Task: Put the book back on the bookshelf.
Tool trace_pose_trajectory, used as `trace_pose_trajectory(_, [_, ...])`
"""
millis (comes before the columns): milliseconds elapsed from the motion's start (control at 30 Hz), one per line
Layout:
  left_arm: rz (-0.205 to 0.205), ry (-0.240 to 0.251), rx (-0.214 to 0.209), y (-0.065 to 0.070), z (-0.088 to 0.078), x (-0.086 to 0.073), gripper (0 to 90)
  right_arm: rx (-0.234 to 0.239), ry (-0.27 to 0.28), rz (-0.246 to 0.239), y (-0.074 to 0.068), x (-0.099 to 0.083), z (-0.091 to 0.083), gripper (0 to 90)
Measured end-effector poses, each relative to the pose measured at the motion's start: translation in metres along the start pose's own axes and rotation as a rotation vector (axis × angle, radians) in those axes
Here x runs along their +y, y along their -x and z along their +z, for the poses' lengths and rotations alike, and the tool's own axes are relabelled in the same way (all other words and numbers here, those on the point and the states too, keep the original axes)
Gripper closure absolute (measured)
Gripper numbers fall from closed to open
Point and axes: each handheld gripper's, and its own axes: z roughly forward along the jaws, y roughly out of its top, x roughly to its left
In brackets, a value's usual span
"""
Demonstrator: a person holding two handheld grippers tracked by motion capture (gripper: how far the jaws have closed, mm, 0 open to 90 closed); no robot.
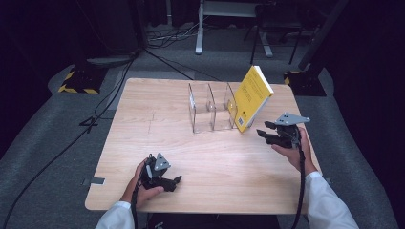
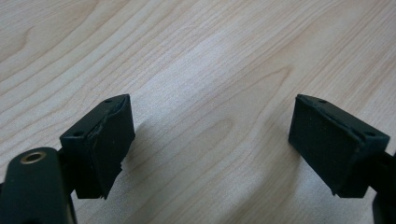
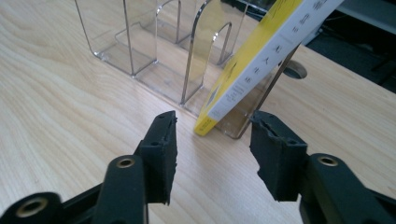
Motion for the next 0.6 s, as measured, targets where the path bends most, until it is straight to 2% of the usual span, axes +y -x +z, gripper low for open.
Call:
trace_pose_trajectory(133, [0.000, 0.000, 0.000, 0.000, 0.000, 0.000, 14.9, -0.004, -0.036, -0.025, -0.002, -0.004, -0.003, 45.6])
trace_pose_trajectory(433, [0.000, 0.000, 0.000, 0.000, 0.000, 0.000, 14.9, 0.005, -0.059, -0.045, -0.006, -0.012, -0.012, 35.5])
trace_pose_trajectory(500, [0.000, 0.000, 0.000, 0.000, 0.000, 0.000, 14.9, 0.028, -0.058, -0.053, -0.008, -0.014, -0.014, 33.7])
trace_pose_trajectory(600, [0.000, 0.000, 0.000, 0.000, 0.000, 0.000, 14.9, 0.017, -0.061, -0.071, -0.011, -0.018, -0.017, 31.6])
